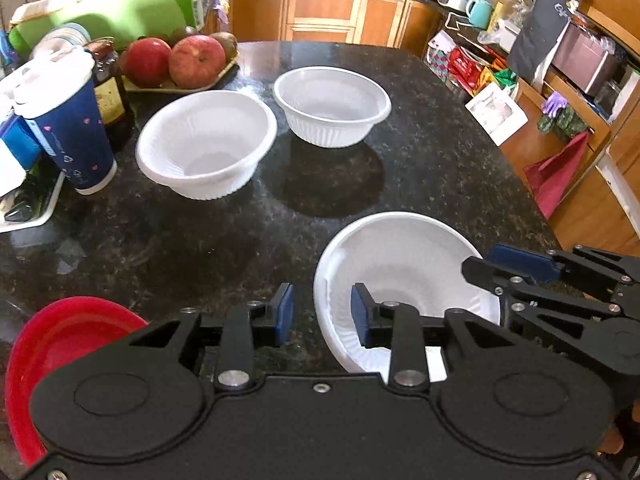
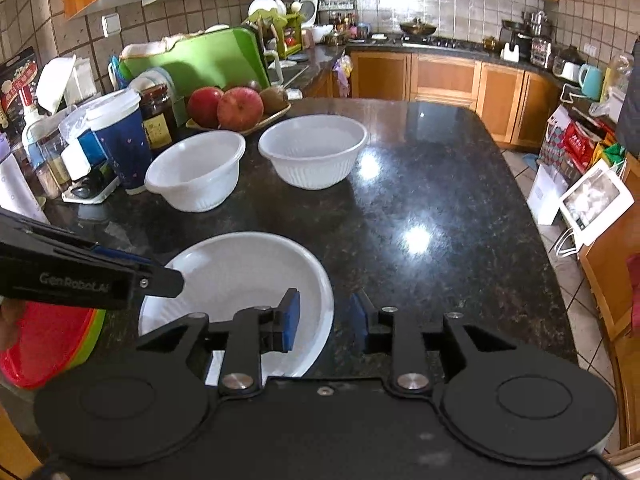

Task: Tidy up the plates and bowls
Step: 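Lift the white bowl with the left gripper, set it down, open, then move the left gripper to the rim of another white bowl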

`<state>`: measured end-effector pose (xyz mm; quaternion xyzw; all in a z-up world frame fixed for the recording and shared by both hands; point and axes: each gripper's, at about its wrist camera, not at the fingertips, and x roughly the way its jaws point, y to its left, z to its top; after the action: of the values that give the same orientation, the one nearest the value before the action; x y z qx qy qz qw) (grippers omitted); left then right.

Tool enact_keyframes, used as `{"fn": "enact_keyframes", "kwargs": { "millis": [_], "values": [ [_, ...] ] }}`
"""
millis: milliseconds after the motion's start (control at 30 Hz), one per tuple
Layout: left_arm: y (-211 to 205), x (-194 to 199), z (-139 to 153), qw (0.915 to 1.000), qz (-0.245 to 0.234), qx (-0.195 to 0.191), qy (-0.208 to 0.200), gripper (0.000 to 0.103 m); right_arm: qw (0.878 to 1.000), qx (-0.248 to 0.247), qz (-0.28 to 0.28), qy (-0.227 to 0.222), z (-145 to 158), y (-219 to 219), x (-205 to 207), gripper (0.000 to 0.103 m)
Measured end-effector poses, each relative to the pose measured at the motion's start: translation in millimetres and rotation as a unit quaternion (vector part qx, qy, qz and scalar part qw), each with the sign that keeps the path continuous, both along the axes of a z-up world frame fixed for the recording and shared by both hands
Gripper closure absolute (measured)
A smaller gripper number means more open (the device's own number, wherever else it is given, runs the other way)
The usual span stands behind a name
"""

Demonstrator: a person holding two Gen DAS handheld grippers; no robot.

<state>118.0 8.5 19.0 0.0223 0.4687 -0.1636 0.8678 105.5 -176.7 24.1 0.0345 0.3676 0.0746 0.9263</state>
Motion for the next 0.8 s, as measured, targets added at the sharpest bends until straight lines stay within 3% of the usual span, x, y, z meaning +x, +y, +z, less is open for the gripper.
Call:
{"fn": "enact_keyframes", "kwargs": {
  "millis": [400,800],
  "values": [
    [35.0,7.5,33.7,0.9970,0.053,0.010,-0.056,0.060,1.000,0.003,0.002,-0.030,26.1,-10.7,6.5,0.071],
    [65.8,29.5,67.3,0.9895,0.099,0.027,-0.102,0.060,0.998,0.035,0.031,-0.038,78.0,-20.9,32.5,0.071]
  ]
}}
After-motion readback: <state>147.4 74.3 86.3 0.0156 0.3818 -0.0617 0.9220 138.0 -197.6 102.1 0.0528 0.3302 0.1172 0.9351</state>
